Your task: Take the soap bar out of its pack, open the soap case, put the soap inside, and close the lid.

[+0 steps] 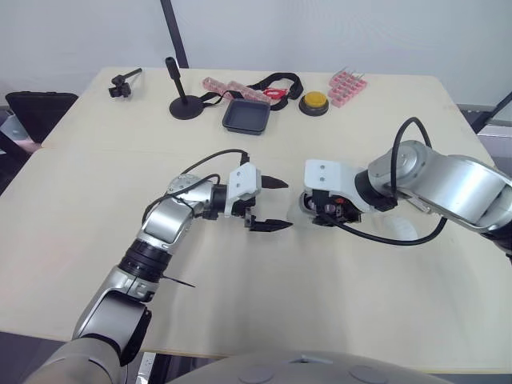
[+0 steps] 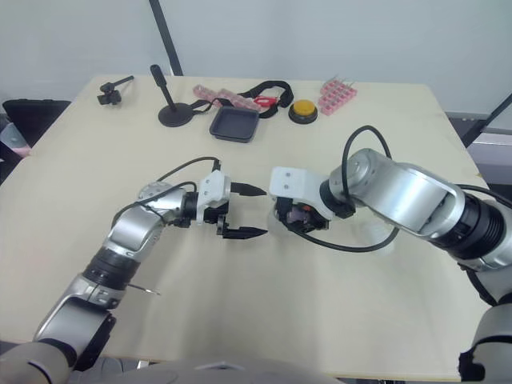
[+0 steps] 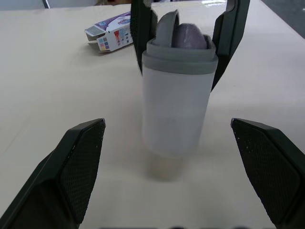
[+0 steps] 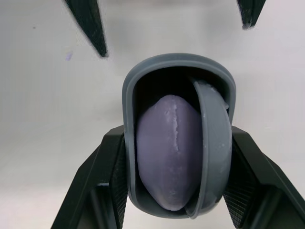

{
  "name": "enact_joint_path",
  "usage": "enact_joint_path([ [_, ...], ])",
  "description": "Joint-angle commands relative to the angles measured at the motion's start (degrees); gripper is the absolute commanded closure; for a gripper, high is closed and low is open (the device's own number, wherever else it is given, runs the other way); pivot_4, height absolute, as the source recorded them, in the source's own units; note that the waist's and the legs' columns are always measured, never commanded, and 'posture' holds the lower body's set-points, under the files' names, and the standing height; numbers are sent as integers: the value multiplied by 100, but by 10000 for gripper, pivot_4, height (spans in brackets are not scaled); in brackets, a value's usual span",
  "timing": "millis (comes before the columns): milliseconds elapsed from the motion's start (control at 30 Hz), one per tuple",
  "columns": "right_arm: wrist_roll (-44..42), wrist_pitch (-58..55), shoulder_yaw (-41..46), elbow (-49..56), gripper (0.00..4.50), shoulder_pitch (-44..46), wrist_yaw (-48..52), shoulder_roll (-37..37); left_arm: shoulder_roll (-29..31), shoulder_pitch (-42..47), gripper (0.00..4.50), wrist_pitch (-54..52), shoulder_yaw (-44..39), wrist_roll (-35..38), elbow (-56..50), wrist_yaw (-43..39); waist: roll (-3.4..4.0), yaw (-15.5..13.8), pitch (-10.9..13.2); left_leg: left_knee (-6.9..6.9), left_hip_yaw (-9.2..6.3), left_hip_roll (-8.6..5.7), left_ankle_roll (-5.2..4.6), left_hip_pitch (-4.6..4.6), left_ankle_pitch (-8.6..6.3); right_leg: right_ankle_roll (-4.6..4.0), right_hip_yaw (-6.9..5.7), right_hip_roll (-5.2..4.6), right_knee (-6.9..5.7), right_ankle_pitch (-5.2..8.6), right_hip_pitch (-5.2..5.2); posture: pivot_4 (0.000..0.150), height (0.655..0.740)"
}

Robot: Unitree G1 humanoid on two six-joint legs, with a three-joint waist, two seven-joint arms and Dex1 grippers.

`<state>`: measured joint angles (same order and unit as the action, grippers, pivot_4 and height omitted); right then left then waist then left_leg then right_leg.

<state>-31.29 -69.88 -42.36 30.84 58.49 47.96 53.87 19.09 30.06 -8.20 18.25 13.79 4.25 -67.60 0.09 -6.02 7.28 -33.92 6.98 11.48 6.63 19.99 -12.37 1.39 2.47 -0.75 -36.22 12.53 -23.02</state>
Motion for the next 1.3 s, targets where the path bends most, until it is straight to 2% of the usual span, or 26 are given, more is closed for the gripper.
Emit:
enact_joint_path([
  [33, 369, 109, 8, 37, 22475, 21, 131, -44, -155, 130, 92, 86, 99, -8, -29, 14, 0, -8, 0, 0, 0, 0, 0, 1, 0, 0, 0, 0, -2, 0, 0, 1500, 7400],
  [633, 919, 53, 16, 219, 22475, -196, 360, -269, -362, 235, 92, 277, 272, -188, 246, 96, 0, -6, 0, -3, 0, 0, -5, -2, 3, 0, 1, 0, -13, 0, 0, 1500, 7400],
  [767, 968, 85, 33, 276, 22475, -212, 396, -297, -443, 284, 92, 505, 334, -462, 455, 356, 0, -7, 0, -4, 0, 0, -5, -2, 3, 0, 1, 0, -15, 0, 0, 1500, 7400],
  [900, 1021, 78, 41, 302, 22475, -201, 415, -338, -442, 268, 92, 554, 360, -498, 485, 276, 0, -9, 0, -6, 0, 0, -5, -2, 3, 0, 1, 0, -15, 0, 0, 1500, 7400],
  [1067, 1038, 13, 81, 365, 22475, -203, 425, -386, -474, 265, 14524, 529, 341, -466, 430, 248, 0, -9, 0, -6, 1, 1, -5, -3, 3, 0, 1, 0, -20, 0, 0, 1500, 7400],
  [1300, 1094, -32, 103, 440, 22475, -235, 453, -405, -488, 272, 14524, 575, 346, -496, 445, 292, 0, -11, 0, -7, 1, 0, -6, -3, 4, 0, 2, -1, -21, 0, 0, 1500, 7400],
])
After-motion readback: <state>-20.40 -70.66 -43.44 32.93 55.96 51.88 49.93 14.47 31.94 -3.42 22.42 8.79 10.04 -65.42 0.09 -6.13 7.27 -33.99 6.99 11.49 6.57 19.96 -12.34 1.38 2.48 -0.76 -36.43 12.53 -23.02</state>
